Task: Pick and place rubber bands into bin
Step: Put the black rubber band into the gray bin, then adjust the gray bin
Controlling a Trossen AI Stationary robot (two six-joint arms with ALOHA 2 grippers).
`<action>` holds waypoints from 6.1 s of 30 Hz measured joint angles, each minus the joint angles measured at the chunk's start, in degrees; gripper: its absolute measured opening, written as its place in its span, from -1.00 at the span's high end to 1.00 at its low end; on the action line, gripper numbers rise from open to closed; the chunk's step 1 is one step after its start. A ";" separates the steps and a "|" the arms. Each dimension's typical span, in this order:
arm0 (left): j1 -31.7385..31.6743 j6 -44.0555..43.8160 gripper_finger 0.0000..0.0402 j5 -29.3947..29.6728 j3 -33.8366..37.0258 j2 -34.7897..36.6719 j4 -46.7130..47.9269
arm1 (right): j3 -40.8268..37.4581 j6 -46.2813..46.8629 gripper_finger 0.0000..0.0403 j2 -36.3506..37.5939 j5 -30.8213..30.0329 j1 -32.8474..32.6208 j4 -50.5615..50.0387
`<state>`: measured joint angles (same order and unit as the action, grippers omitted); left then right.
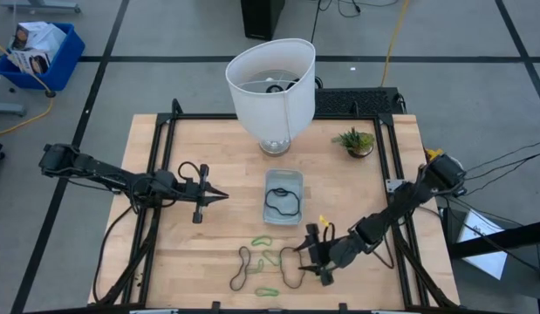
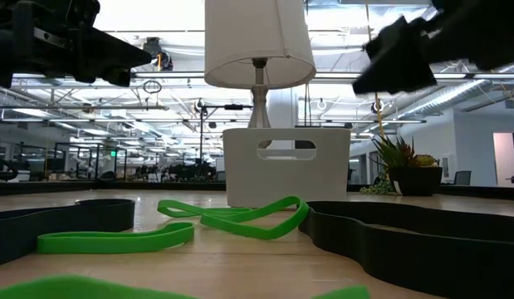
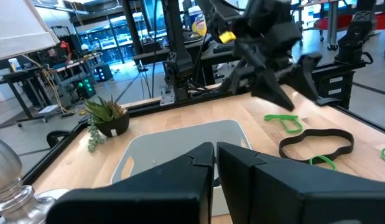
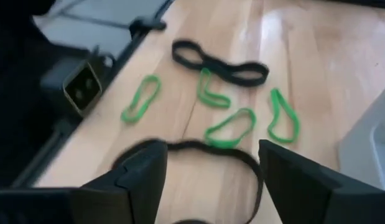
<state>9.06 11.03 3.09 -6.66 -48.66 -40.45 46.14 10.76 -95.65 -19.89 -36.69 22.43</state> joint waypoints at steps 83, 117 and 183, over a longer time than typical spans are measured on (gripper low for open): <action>-0.02 2.44 0.86 2.87 -0.02 -0.02 3.43 | -27.02 -21.16 1.00 35.74 -26.01 5.65 14.29; -0.02 2.47 0.86 5.09 -0.02 -0.02 2.89 | -16.24 -23.83 1.00 21.15 -10.69 24.53 26.56; -0.02 1.93 0.86 5.01 0.00 -0.01 3.43 | 12.82 -4.49 -0.31 7.69 -0.69 29.44 -31.02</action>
<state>9.04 12.95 8.10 -6.66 -48.68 -37.01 58.96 6.27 -87.96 -20.58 -7.25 -8.59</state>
